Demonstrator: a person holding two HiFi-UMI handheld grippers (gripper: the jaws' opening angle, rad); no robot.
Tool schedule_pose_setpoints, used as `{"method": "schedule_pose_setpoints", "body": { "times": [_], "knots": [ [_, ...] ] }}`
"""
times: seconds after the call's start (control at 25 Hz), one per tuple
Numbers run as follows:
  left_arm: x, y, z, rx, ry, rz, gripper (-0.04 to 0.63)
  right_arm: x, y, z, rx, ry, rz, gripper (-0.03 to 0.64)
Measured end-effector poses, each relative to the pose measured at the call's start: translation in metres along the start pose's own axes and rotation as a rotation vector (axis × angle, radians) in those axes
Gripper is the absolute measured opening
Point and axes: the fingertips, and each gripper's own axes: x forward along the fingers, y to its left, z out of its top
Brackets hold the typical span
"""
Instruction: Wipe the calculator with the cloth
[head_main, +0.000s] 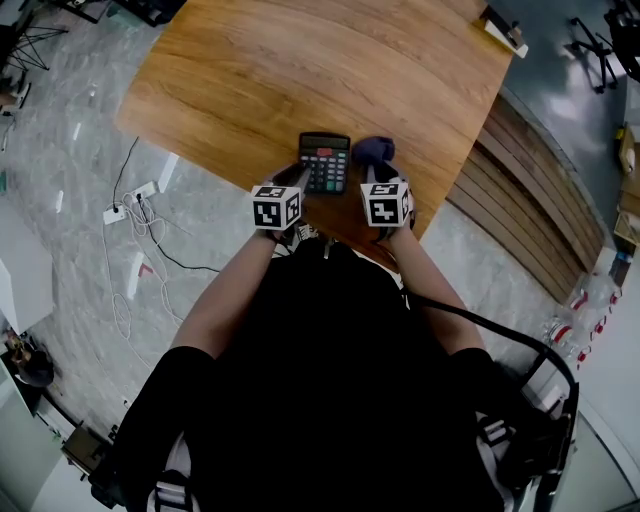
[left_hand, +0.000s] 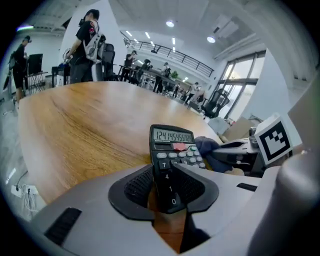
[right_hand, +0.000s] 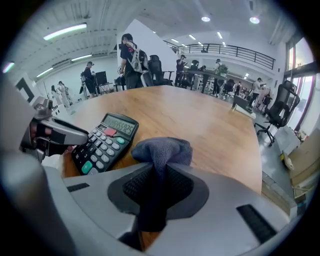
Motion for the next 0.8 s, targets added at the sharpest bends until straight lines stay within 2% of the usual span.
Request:
{"method": "schedule_pose_setpoints", "body": {
  "times": [0.16,0.28,0.36,0.52,0.8],
  "knots": [
    [-0.001,-0.002,0.003,0.130,-0.010,0.050,0.117,-0.003,-0.002,0.002,0.017,0.002,0.007,0.054],
    [-0.011,-0.008,0.012,0.222,-0.053,0.073,0.117,-0.015,-0.008,0.010,0.018,-0.036,-0.022,0.055],
    [-0.019,-0.013,0.022,0.255,-0.090,0.070,0.117,-0.028,-0.010,0.016,0.034,-0.072,-0.033,0.055],
    [-0.040,-0.025,0.051,0.239,-0.181,0.056,0.115,-0.046,-0.013,0.027,0.072,-0.121,-0.022,0.055],
    [-0.062,-0.056,0.096,0.215,-0.291,-0.002,0.115,-0.052,-0.016,0.026,0.091,-0.094,0.008,0.086]
  ]
}}
